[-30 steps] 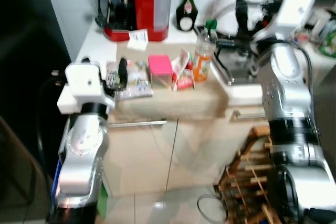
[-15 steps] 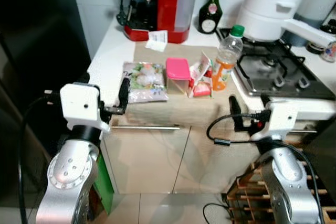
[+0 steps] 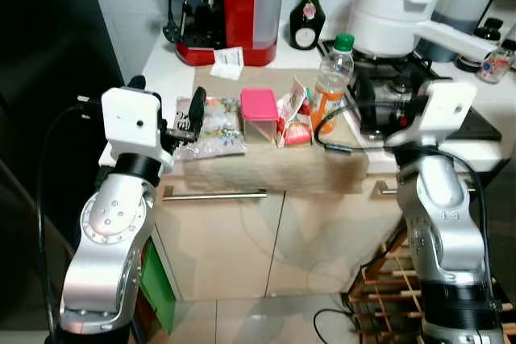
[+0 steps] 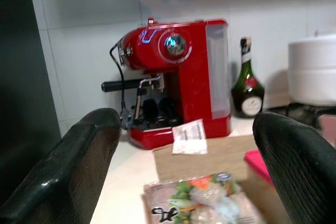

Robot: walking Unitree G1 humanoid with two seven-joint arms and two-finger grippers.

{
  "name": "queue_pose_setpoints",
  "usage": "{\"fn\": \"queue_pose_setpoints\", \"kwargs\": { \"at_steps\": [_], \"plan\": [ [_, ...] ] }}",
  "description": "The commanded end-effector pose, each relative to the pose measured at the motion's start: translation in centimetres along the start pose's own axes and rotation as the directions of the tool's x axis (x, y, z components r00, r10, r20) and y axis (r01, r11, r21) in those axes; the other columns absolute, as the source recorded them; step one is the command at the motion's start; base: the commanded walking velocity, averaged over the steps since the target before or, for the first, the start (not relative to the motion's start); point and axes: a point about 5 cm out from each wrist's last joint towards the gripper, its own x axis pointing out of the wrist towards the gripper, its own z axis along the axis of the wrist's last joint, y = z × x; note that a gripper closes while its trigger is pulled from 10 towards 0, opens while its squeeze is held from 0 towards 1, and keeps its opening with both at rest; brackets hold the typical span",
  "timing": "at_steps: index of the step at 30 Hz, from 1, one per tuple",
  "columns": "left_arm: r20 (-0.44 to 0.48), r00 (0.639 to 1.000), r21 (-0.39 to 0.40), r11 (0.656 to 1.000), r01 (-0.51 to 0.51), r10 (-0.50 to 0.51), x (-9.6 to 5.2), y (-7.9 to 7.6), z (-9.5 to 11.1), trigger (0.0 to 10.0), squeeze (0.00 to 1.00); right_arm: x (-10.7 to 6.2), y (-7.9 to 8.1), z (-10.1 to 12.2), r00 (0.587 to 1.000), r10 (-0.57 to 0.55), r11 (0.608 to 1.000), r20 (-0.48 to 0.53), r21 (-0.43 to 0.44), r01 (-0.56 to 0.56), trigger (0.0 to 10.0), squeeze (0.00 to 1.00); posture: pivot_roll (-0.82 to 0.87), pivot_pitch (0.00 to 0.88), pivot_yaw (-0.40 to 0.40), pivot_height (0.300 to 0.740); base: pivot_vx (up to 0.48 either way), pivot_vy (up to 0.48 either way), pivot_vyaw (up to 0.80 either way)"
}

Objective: Restocking fridge

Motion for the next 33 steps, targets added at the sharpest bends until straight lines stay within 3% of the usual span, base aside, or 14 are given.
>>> {"fn": "queue_pose_setpoints", "kwargs": {
  "at_steps": [1,11,13,16,23,25,33],
  "plan": [
    [0.005,1.000,0.002,1.000,0.010,-0.010,0.3,0.2,0.2,10.0,0.00,1.0,-0.3,0.0,0.999,-0.030,0.999,-0.014,0.036,0.030,10.0,0.00,-0.04,0.000,0.011,0.740,0.000,0.000,0.00],
    [0.017,1.000,0.004,1.000,0.021,-0.021,0.6,0.5,0.5,10.0,0.00,4.2,0.2,1.9,0.999,-0.024,0.997,0.044,0.079,0.021,10.0,0.00,-0.02,0.000,0.018,0.740,0.000,0.000,0.00],
    [0.019,0.999,0.003,0.999,0.033,-0.033,0.6,0.3,0.6,10.0,0.00,5.1,0.6,1.6,1.000,-0.011,0.988,-0.005,0.154,0.011,10.0,0.00,-0.02,0.000,0.018,0.740,0.000,0.000,0.00],
    [0.016,0.999,0.000,0.999,0.044,-0.044,0.6,0.1,0.6,10.0,0.00,5.7,0.6,1.2,0.998,-0.007,0.983,-0.065,0.181,0.019,10.0,0.00,-0.02,0.000,0.014,0.740,0.000,0.000,0.00],
    [0.006,0.999,-0.019,0.999,0.051,-0.051,0.5,-0.2,0.3,10.0,0.00,6.7,-0.2,0.5,0.986,-0.020,0.991,-0.167,0.128,0.042,10.0,0.00,-0.03,0.000,0.006,0.740,0.000,0.000,0.00],
    [0.006,0.999,-0.029,0.998,0.050,-0.050,0.6,-0.4,0.2,10.0,0.00,7.1,-0.8,0.0,0.970,-0.037,0.996,-0.238,0.067,0.055,10.0,0.00,-0.03,0.000,0.001,0.740,0.000,0.000,0.00],
    [0.004,0.999,-0.033,0.998,0.045,-0.045,0.7,-0.4,0.1,10.0,0.00,7.4,-0.8,-1.0,0.946,-0.029,0.995,-0.324,0.082,0.058,10.0,0.00,-0.04,0.000,-0.008,0.740,0.000,0.000,0.00]
  ]
}}
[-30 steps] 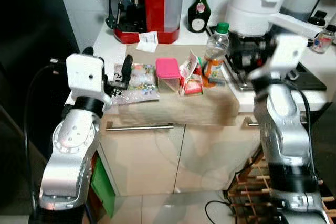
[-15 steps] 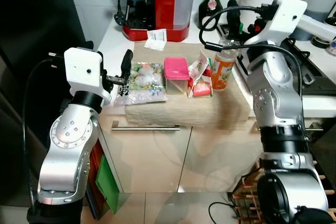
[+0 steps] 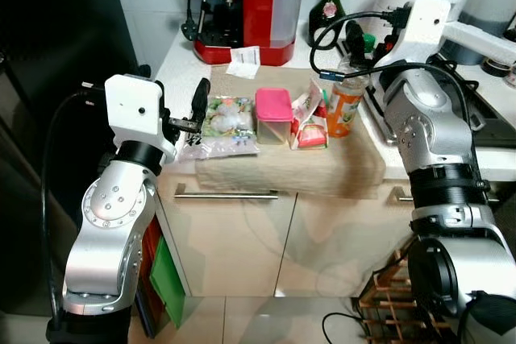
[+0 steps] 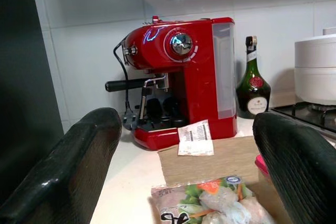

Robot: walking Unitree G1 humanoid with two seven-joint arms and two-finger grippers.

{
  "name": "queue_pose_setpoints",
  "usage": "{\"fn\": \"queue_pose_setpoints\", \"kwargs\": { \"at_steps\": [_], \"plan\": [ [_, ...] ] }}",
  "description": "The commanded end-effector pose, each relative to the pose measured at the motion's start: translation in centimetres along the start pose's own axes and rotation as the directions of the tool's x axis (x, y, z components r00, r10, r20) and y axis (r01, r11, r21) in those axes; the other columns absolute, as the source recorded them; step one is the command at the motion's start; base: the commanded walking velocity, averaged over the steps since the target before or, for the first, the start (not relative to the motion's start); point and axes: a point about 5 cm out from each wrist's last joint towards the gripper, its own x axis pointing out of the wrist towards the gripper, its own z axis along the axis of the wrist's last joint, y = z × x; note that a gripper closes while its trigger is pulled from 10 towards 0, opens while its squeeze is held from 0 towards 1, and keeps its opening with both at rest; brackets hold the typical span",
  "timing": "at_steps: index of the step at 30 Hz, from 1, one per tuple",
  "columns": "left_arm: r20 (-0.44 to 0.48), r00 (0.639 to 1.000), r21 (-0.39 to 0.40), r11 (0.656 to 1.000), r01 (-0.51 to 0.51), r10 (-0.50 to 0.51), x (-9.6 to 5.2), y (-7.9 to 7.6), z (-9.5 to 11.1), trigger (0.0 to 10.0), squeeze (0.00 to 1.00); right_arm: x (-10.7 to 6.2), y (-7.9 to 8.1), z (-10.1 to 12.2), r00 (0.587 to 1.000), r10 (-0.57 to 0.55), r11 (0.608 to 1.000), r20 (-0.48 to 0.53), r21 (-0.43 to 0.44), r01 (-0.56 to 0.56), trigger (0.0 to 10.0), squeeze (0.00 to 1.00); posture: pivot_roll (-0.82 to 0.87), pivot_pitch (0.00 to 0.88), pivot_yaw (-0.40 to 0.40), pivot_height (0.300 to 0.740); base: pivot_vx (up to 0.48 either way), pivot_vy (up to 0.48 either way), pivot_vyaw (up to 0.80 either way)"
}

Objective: Restocking fridge

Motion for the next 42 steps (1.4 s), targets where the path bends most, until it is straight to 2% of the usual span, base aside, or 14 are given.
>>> {"fn": "queue_pose_setpoints", "kwargs": {
  "at_steps": [1,7,8,9,10,11,22,31,33,36,38,40,41,42],
  "plan": [
    [-0.008,1.000,-0.002,1.000,0.002,-0.002,0.2,-0.1,-0.2,10.0,0.00,0.3,0.3,0.1,1.000,0.009,1.000,-0.026,0.012,-0.008,10.0,0.00,-0.04,0.000,-0.008,0.740,0.000,0.000,0.00],
    [-0.005,1.000,-0.004,1.000,-0.008,0.008,0.3,0.0,-0.1,10.0,0.00,0.6,1.1,-1.5,0.989,0.058,0.997,-0.135,0.061,-0.050,10.0,0.00,-0.03,0.000,-0.014,0.740,0.000,0.000,0.00],
    [-0.004,1.000,-0.004,1.000,-0.011,0.011,0.3,0.0,-0.1,10.0,0.00,0.6,1.3,-1.7,0.987,0.072,0.996,-0.146,0.070,-0.063,8.0,0.00,-0.03,0.000,-0.018,0.740,0.000,0.000,0.00],
    [-0.004,1.000,-0.005,1.000,-0.012,0.012,0.3,0.0,-0.1,10.0,0.00,0.7,1.3,-1.8,0.986,0.078,0.995,-0.145,0.075,-0.068,8.0,0.00,-0.03,0.000,-0.019,0.740,0.000,0.000,0.00],
    [-0.004,1.000,-0.005,1.000,-0.013,0.013,0.3,0.0,-0.1,10.0,0.00,0.7,1.3,-1.8,0.986,0.080,0.995,-0.145,0.075,-0.069,1.9,0.00,-0.03,0.000,-0.019,0.740,0.000,0.000,0.00],
    [-0.004,1.000,-0.005,1.000,-0.014,0.014,0.3,0.0,-0.2,10.0,0.00,0.7,1.3,-1.8,0.987,0.076,0.995,-0.144,0.074,-0.066,0.0,0.00,-0.03,0.000,-0.020,0.740,0.000,0.000,0.00],
    [-0.007,1.000,-0.008,1.000,-0.012,0.012,0.5,-0.2,-0.4,10.0,0.00,0.6,0.9,-2.2,0.986,0.063,0.996,-0.151,0.066,-0.054,0.0,0.00,-0.04,0.000,-0.021,0.740,0.000,0.000,0.00],
    [-0.011,1.000,-0.006,1.000,-0.012,0.012,0.6,-0.2,-0.6,10.0,0.00,0.2,1.4,-2.2,0.991,0.082,0.996,-0.102,0.034,-0.079,0.0,0.00,-0.04,0.000,-0.029,0.740,0.000,0.000,0.00],
    [-0.013,1.000,-0.010,1.000,-0.019,0.019,0.6,-0.2,-0.6,10.0,0.00,0.0,1.7,-1.9,0.993,0.101,0.995,-0.066,0.009,-0.101,0.0,0.00,-0.04,0.000,-0.028,0.740,0.000,0.000,0.00],
    [-0.009,1.000,-0.014,1.000,-0.019,0.019,0.6,-0.4,-0.7,10.0,0.00,-0.4,2.0,-0.1,0.989,0.098,0.994,0.109,-0.059,-0.092,0.0,0.00,-0.04,0.000,-0.026,0.740,0.000,0.000,0.00],
    [-0.005,1.000,-0.014,1.000,-0.019,0.019,0.7,-0.5,-0.7,10.0,0.00,-0.8,2.0,1.4,0.969,0.074,0.992,0.236,-0.113,-0.048,0.0,0.00,-0.04,0.000,-0.023,0.740,0.000,0.000,0.00],
    [-0.001,1.000,-0.015,1.000,-0.019,0.019,0.8,-0.6,-0.6,10.0,0.00,-1.2,2.0,2.3,0.949,0.058,0.991,0.310,-0.133,-0.018,0.0,0.00,-0.04,0.000,-0.023,0.740,0.000,0.000,0.00],
    [0.004,1.000,-0.014,1.000,-0.022,0.022,0.8,-0.6,-0.6,10.0,0.00,-1.9,2.0,3.3,0.913,0.054,0.988,0.405,-0.152,0.009,10.0,0.00,-0.04,0.000,-0.021,0.740,0.000,0.000,0.00],
    [0.008,1.000,-0.011,1.000,-0.026,0.026,0.9,-0.7,-0.7,10.0,0.00,-2.5,2.1,4.1,0.876,0.056,0.987,0.478,-0.159,0.023,10.0,0.00,-0.04,0.000,-0.022,0.740,0.000,0.000,0.00]
  ]
}}
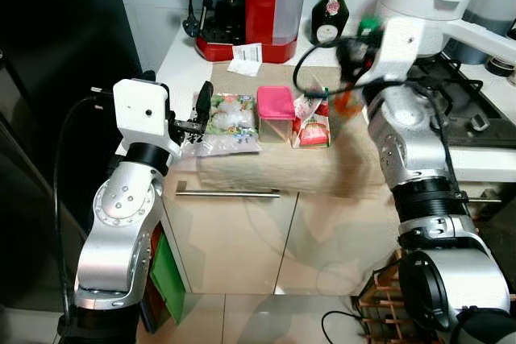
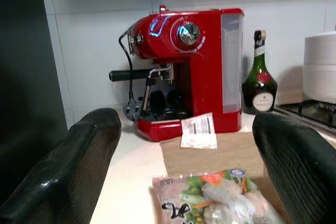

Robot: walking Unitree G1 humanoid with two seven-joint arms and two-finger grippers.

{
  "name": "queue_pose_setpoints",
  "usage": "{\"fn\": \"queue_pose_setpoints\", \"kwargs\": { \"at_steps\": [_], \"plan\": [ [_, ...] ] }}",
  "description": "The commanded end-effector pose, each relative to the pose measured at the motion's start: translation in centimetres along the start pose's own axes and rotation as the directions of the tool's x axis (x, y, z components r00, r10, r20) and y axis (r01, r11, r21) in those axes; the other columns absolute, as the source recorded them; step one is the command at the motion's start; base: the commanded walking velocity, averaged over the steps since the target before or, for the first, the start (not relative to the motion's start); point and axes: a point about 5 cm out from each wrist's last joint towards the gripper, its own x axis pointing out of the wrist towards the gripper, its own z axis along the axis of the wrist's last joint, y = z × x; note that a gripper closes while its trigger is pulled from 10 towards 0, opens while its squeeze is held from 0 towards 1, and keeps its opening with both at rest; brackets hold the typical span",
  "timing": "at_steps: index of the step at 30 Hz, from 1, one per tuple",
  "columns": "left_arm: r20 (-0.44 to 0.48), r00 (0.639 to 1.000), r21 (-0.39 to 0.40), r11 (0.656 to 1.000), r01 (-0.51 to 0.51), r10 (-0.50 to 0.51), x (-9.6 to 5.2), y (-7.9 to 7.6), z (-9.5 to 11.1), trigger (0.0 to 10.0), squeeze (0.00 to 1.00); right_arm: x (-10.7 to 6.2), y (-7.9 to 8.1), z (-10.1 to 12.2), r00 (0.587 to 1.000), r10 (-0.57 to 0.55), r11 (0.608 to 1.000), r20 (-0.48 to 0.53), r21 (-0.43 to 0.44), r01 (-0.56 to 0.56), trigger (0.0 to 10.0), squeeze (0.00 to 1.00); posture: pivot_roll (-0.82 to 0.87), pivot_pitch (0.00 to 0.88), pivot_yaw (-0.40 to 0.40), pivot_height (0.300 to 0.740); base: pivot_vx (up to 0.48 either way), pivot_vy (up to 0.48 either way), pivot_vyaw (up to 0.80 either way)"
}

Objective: Restocking fridge

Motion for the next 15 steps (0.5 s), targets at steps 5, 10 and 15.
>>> {"fn": "queue_pose_setpoints", "kwargs": {
  "at_steps": [5,10,15],
  "plan": [
    [0.028,0.999,0.028,0.999,-0.027,0.026,0.5,-0.2,0.2,10.0,0.00,-1.5,-0.8,3.5,0.967,-0.028,0.999,0.252,-0.008,0.031,10.0,0.00,-0.04,0.000,-0.025,0.740,0.000,0.000,0.00],
    [0.043,0.998,0.029,0.999,-0.039,0.038,0.5,-0.1,0.2,10.0,0.00,-3.4,-1.6,2.3,0.966,-0.061,0.993,0.250,-0.079,0.083,10.0,0.00,-0.04,0.000,-0.026,0.740,0.000,0.000,0.00],
    [0.062,0.997,-0.012,0.999,-0.044,0.045,0.8,-0.2,0.6,10.0,0.00,-5.0,-1.8,1.5,0.960,-0.117,0.978,0.255,-0.136,0.156,10.0,0.00,-0.05,0.000,-0.004,0.740,0.000,0.000,0.00]
  ]
}}
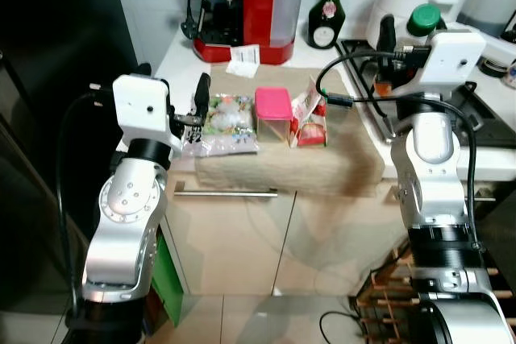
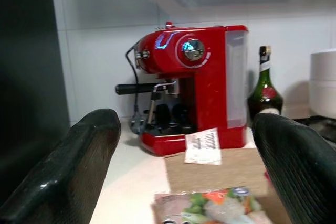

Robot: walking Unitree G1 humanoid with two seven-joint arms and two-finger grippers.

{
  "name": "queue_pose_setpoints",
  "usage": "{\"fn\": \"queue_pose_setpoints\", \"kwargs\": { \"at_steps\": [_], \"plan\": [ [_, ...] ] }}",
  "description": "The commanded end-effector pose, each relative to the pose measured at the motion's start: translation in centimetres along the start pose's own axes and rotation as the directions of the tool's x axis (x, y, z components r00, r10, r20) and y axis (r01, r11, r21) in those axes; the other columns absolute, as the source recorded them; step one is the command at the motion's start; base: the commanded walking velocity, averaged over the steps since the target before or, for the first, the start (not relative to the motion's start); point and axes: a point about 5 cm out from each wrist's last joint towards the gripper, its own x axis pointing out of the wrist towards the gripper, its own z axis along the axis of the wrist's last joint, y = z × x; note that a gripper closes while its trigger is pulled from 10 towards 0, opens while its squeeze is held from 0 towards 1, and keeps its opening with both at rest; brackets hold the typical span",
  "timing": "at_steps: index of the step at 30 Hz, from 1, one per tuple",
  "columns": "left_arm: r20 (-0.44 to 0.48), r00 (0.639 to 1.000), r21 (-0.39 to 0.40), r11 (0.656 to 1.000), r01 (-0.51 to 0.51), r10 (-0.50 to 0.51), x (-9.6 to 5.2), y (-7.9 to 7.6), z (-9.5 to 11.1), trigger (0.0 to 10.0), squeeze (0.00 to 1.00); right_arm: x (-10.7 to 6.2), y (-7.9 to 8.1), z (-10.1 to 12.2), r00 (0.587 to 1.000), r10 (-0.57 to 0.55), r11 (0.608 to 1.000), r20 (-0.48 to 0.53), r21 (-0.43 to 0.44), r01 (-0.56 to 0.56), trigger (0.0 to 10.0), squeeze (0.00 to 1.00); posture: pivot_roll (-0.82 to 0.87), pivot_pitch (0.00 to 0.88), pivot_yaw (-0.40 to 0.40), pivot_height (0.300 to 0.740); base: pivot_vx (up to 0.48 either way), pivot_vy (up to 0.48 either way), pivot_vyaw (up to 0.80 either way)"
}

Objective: Restocking fridge

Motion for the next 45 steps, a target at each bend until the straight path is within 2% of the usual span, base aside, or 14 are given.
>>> {"fn": "queue_pose_setpoints", "kwargs": {
  "at_steps": [1,7,20,45],
  "plan": [
    [0.020,1.000,-0.006,1.000,0.004,-0.004,0.4,-0.1,0.4,10.0,0.00,0.3,0.1,1.7,0.996,-0.018,1.000,0.092,-0.010,0.019,10.0,0.00,-0.06,0.000,0.001,0.740,0.000,0.000,0.00],
    [0.029,1.000,0.005,1.000,0.005,-0.005,0.8,0.0,0.4,10.0,0.00,0.2,0.3,1.3,0.997,-0.012,1.000,0.071,-0.001,0.012,10.0,0.00,-0.06,0.000,0.005,0.740,-0.080,0.000,0.00],
    [0.023,1.000,-0.021,1.000,0.014,-0.013,0.7,-0.8,0.2,10.0,0.00,0.3,0.6,1.0,0.998,0.007,1.000,0.056,-0.015,-0.006,10.0,0.00,-0.06,0.000,0.005,0.740,-0.259,0.000,0.00],
    [0.020,1.000,-0.038,0.999,0.019,-0.019,0.5,-1.2,0.1,10.0,0.00,-0.3,0.9,-0.1,0.999,0.044,0.999,-0.004,-0.025,-0.044,10.0,0.00,-0.07,0.000,-0.001,0.740,-0.266,0.000,0.00]
  ]
}}
